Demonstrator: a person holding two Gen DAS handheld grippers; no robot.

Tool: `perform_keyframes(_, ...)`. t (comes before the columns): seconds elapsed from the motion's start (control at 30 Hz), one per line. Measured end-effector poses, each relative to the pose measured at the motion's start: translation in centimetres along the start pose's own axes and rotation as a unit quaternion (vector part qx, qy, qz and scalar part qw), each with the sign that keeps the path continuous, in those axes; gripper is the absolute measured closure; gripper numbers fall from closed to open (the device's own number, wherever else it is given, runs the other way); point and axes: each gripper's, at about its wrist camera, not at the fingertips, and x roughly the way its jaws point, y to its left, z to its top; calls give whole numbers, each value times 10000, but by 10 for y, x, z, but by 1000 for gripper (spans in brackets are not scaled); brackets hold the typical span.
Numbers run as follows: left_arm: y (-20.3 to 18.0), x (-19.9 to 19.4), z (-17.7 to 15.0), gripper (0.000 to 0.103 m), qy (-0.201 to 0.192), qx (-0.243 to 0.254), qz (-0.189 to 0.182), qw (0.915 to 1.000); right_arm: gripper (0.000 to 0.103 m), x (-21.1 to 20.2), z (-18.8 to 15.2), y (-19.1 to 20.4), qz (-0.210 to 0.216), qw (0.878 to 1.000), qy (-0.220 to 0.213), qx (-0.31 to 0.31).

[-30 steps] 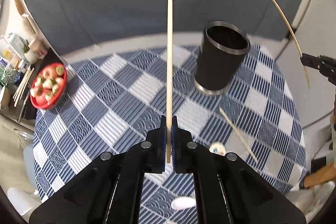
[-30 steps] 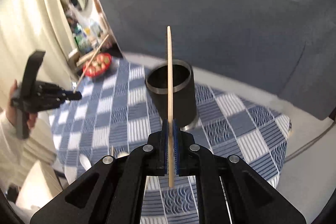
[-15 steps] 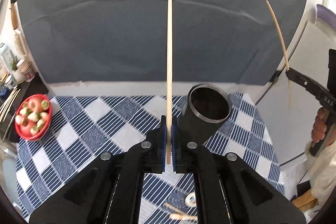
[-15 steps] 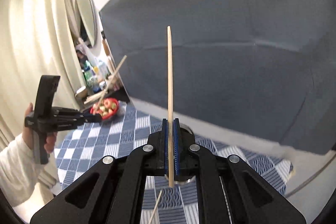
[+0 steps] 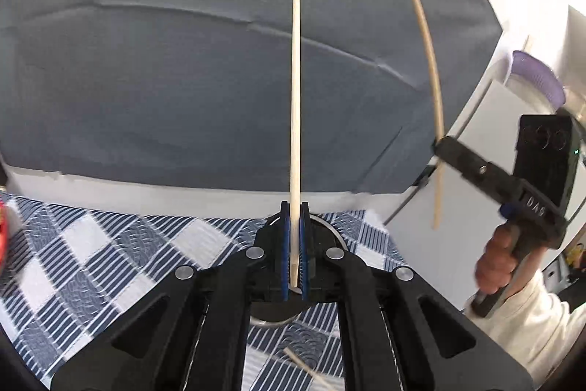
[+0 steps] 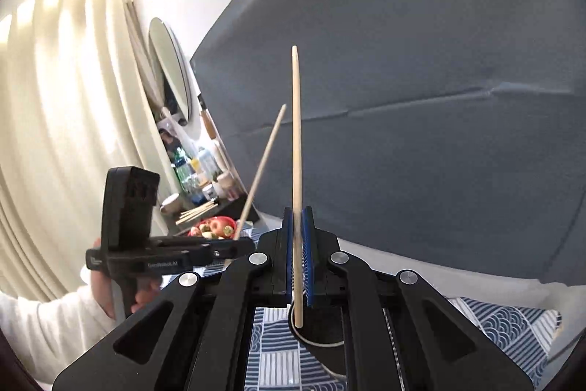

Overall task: Organize utensils
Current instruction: 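Lift the chopstick with the right gripper toward the black holder, then lower the chopstick into the black holder and open the right gripper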

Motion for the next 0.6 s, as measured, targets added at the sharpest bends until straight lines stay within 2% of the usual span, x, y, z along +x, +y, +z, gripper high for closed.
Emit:
perform_keyframes(0.23,3,27,-5,98,-175,46,-661,9976,98,28,-12,-14,96,9997,30,214)
perform_keyframes(0.33,10,39,-9,98,-255,-112,-993,9947,98,39,-21,-23,71,9993,59,367)
perform_keyframes(0.43,14,51,-13,98,-221,-199,-1163,9928,98,45,-32,-35,2,9987,99,503)
perform_keyframes(0.6,17,64,-26,98,-27,-239,-1228,9921,98,60,-48,-40,-171,9976,192,646)
